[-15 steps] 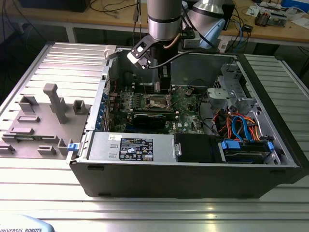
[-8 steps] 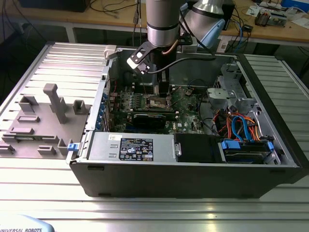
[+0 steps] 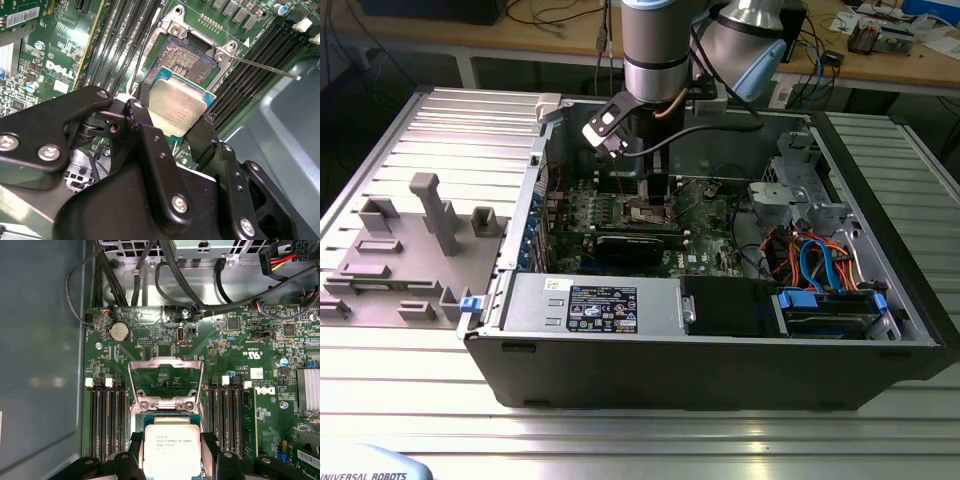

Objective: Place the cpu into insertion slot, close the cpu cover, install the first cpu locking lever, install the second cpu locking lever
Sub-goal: 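Place the cpu into insertion slot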

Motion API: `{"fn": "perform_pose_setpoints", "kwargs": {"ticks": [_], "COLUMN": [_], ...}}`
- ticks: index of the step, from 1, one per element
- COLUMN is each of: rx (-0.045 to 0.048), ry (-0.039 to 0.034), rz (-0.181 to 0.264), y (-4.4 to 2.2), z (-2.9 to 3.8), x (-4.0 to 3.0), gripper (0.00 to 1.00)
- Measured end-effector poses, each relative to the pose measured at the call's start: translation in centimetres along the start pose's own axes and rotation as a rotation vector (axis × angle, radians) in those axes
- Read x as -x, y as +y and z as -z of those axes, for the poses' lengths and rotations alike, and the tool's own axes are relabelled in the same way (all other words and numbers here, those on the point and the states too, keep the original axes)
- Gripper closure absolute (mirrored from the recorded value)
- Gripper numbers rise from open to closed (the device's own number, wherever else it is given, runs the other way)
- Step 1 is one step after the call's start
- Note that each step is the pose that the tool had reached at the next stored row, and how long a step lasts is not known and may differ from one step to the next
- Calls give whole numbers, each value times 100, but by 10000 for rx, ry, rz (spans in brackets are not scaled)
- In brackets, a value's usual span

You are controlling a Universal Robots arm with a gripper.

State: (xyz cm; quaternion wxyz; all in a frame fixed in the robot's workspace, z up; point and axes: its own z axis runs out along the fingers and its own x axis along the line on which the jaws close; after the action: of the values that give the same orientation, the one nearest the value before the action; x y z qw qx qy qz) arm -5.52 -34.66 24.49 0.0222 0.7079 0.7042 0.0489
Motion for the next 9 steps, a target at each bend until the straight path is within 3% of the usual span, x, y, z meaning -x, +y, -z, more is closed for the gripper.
{"fn": "perform_pose_setpoints", "kwargs": {"ticks": [9], "rx": [0], "ry": [0], "rz": [-2], "y": [0], "z": [-1], "x": [0], "gripper": [46]}}
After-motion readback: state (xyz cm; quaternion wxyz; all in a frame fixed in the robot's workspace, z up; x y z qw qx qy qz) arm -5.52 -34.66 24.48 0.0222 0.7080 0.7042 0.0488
